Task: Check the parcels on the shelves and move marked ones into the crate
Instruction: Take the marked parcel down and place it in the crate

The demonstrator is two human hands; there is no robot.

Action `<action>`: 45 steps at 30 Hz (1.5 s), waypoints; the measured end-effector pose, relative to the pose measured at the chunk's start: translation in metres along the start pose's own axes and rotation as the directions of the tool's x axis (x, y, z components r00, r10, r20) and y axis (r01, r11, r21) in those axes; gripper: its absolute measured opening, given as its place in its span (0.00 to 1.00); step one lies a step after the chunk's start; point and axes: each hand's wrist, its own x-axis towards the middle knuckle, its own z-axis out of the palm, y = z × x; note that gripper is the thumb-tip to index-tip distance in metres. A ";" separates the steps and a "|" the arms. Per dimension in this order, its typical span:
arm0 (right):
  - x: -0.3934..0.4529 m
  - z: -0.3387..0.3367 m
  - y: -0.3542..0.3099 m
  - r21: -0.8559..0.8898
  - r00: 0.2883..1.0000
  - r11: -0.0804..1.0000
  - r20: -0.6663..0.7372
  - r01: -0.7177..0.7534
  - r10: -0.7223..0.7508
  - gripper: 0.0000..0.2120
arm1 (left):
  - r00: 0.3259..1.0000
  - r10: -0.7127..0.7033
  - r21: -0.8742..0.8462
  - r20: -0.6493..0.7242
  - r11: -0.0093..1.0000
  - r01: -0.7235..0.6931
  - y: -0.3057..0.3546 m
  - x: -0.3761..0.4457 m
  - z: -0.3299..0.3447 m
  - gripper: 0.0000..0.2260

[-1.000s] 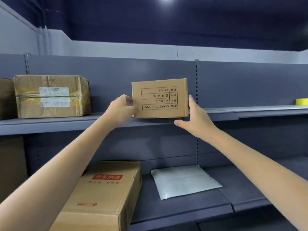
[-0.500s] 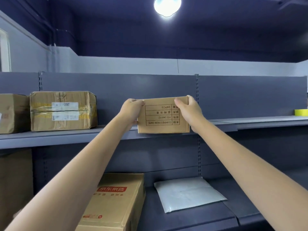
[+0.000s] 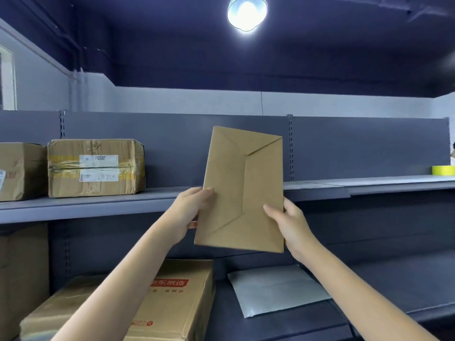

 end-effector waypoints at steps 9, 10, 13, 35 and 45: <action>-0.011 0.002 0.012 -0.190 0.984 0.967 -0.018 0.170 -0.176 0.25 | 0.992 0.126 0.003 -0.021 0.992 -0.126 -0.020 -0.016 -0.003 0.15; -0.012 0.003 0.011 -0.183 0.983 0.968 -0.015 0.175 -0.180 0.25 | 0.989 0.148 -0.010 -0.018 0.989 -0.148 -0.020 -0.018 -0.005 0.14; -0.009 0.003 0.001 -0.098 0.987 0.982 -0.019 0.159 -0.162 0.21 | 0.967 0.255 0.037 0.017 0.966 -0.256 -0.022 -0.023 -0.011 0.20; -0.032 0.003 -0.033 -0.433 0.682 0.598 0.057 0.675 -0.729 0.44 | 0.920 0.299 -0.412 0.254 0.894 -0.177 -0.013 -0.055 -0.025 0.22; -0.051 -0.001 -0.026 -0.175 0.617 0.593 0.177 0.786 -0.767 0.38 | 0.932 0.231 -0.237 0.278 0.957 -0.167 -0.004 -0.069 -0.021 0.19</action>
